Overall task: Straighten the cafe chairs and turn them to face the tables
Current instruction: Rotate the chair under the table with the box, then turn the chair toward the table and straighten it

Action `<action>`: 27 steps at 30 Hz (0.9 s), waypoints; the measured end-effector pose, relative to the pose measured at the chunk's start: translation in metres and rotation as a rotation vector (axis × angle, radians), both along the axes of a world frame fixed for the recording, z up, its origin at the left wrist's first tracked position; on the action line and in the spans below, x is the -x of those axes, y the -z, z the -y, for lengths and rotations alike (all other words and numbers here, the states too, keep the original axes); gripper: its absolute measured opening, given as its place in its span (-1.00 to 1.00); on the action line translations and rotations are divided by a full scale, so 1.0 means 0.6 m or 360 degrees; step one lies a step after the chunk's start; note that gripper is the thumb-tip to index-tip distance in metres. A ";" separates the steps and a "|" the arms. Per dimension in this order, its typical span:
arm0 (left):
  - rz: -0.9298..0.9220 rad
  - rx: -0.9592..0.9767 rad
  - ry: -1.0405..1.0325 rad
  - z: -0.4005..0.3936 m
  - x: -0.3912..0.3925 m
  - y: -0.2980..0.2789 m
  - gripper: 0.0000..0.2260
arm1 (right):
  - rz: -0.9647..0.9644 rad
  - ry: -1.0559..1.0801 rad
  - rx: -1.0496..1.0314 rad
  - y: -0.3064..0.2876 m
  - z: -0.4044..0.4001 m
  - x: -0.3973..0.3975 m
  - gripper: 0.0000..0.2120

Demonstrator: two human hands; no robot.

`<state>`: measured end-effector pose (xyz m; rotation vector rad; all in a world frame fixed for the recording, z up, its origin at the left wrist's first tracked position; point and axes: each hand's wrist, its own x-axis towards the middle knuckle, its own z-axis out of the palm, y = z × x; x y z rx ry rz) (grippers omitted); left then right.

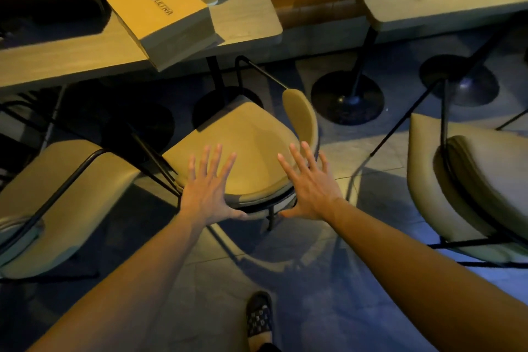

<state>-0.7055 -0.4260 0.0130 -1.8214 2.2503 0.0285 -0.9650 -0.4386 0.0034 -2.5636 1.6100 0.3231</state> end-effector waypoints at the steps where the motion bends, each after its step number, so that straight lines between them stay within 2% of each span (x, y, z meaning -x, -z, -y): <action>1: -0.0007 0.0045 0.0011 -0.007 0.017 -0.019 0.31 | 0.0017 0.0020 0.0020 -0.018 -0.010 0.021 0.25; 8: 0.0016 0.0365 0.0321 -0.036 0.223 -0.157 0.31 | 0.0040 0.0178 0.0207 -0.162 -0.074 0.236 0.30; 14: -0.0089 0.0528 0.0651 -0.026 0.479 -0.240 0.31 | 0.0009 0.0392 0.0375 -0.250 -0.134 0.487 0.28; 21: -0.0152 0.0436 0.1038 -0.032 0.772 -0.220 0.29 | 0.0009 0.0804 0.0343 -0.230 -0.221 0.726 0.26; 27: -0.0215 0.0198 0.1252 -0.020 0.930 -0.158 0.29 | -0.0089 0.1053 0.0110 -0.173 -0.302 0.859 0.30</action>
